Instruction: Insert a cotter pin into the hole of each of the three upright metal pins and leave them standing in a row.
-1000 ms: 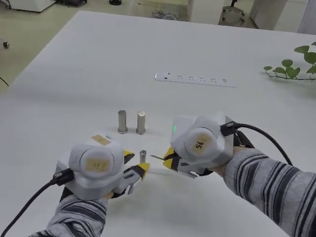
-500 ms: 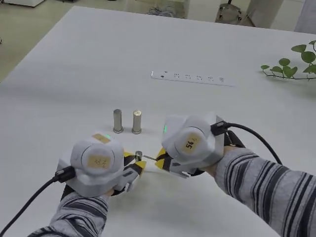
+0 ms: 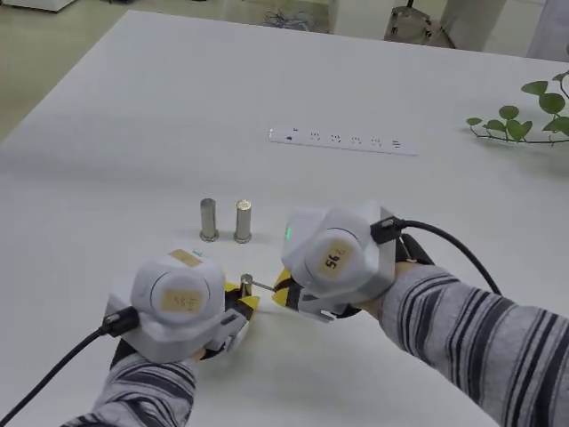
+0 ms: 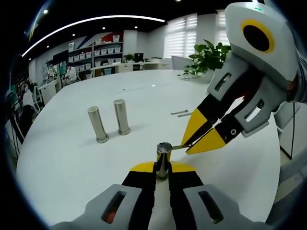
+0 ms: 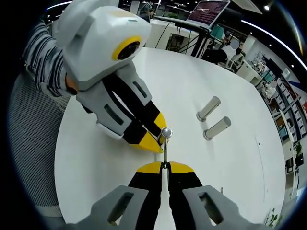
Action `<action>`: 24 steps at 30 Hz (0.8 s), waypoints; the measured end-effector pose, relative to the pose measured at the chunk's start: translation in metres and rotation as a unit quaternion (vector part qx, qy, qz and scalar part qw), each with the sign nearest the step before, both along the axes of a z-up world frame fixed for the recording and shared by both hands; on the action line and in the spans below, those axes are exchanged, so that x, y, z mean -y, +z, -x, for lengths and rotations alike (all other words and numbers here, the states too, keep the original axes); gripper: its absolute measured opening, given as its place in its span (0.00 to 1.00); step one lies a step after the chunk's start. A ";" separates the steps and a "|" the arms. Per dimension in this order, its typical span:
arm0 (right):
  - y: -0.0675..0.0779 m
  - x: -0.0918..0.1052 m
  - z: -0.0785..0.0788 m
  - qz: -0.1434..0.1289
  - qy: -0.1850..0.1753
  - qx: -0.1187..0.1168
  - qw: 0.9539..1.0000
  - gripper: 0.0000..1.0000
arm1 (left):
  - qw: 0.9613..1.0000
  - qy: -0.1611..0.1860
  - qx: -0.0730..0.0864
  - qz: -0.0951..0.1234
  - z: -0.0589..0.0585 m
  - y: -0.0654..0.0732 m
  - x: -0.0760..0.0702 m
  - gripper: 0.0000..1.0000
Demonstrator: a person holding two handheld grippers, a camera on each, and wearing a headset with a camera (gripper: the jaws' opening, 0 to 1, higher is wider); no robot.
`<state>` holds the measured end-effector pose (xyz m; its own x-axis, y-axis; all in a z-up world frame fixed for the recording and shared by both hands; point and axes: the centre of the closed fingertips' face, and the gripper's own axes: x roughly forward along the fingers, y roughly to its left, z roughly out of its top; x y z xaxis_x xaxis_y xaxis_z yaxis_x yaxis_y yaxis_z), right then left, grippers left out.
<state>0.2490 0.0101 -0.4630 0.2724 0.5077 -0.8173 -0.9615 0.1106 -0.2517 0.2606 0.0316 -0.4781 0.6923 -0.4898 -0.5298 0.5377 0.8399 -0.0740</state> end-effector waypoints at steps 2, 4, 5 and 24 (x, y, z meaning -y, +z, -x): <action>0.002 0.000 0.001 0.000 -0.001 0.001 1.000 0.00 | 1.000 0.004 0.001 0.001 0.000 0.001 0.000 0.05; 0.005 -0.001 0.001 0.000 0.000 0.003 1.000 0.00 | 1.000 0.004 0.006 -0.002 0.000 0.000 0.000 0.05; 0.006 -0.002 0.002 -0.001 0.003 0.005 1.000 0.00 | 1.000 0.004 0.007 -0.003 0.000 0.000 0.000 0.05; 0.012 -0.010 -0.001 -0.023 -0.014 0.001 1.000 0.00 | 1.000 0.010 0.020 -0.014 0.000 0.000 0.000 0.05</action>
<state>0.2499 0.0197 -0.4505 0.2879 0.5366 -0.7932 -0.9575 0.1479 -0.2475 0.2611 0.0319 -0.4782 0.7230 -0.4613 -0.5143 0.5228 0.8519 -0.0292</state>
